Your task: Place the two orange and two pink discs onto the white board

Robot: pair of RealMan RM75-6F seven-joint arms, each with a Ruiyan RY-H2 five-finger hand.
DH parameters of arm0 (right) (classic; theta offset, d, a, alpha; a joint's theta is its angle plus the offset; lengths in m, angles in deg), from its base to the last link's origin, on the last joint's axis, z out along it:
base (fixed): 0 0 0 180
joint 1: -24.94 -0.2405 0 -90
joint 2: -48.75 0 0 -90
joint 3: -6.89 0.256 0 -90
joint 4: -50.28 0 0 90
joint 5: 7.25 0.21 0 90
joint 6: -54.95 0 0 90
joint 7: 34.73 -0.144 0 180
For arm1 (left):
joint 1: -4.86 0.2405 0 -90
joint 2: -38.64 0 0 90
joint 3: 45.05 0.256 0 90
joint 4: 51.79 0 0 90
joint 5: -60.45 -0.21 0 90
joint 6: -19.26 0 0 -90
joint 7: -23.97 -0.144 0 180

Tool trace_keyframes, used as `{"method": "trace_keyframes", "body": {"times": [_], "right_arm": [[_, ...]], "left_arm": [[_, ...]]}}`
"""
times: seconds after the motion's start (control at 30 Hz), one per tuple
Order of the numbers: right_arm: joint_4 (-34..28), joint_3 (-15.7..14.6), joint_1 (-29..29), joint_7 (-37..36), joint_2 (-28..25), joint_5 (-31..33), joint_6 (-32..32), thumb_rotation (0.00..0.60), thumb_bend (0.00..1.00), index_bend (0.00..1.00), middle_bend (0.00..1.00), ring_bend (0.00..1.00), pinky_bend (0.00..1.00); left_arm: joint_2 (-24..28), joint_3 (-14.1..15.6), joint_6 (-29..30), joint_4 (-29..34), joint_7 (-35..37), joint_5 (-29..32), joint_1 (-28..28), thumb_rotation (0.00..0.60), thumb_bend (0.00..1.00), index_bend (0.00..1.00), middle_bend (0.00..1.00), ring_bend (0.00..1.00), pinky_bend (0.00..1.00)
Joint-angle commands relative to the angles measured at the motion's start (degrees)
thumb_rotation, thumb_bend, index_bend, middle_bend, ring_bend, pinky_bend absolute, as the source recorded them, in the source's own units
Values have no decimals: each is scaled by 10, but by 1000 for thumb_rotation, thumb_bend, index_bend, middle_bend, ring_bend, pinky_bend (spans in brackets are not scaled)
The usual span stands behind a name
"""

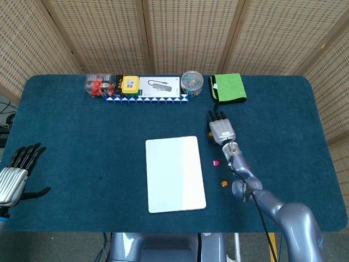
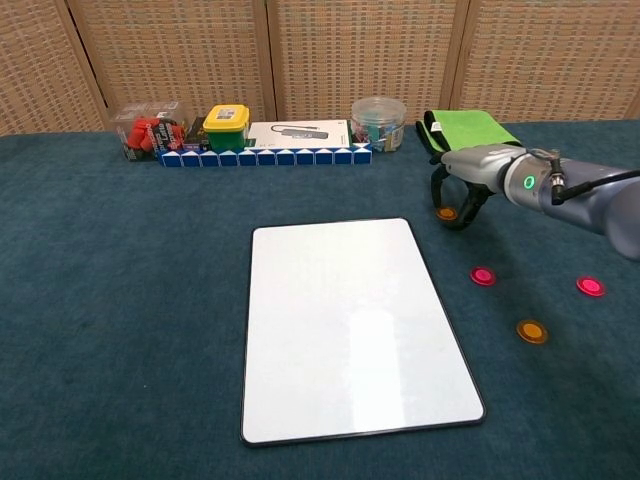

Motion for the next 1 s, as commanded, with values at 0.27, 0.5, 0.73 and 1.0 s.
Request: {"method": "trace_keyframes", "body": {"times": [0.27, 0.5, 0.73, 1.0], "right_arm": [[20, -3, -1, -6, 9, -8, 2, 600, 367, 462, 0, 0, 0], [28, -2, -1, -6, 12, -11, 2, 600, 397, 538, 0, 0, 0], [-15, 1, 4, -10, -13, -21, -16, 600, 402, 538, 0, 0, 0], [-162, 5, 8, -4, -69, -32, -45, 600, 401, 538, 0, 0, 0]], "left_arm": [[1, 0, -3, 4, 0, 2, -1, 600, 0, 0, 0, 0, 0], [3, 1, -6, 6, 1, 3, -1, 600, 0, 0, 0, 0, 0], [3, 1, -7, 6, 2, 3, -1, 600, 0, 0, 0, 0, 0], [4, 0, -10, 9, 1, 4, -3, 600, 0, 0, 0, 0, 0]]}}
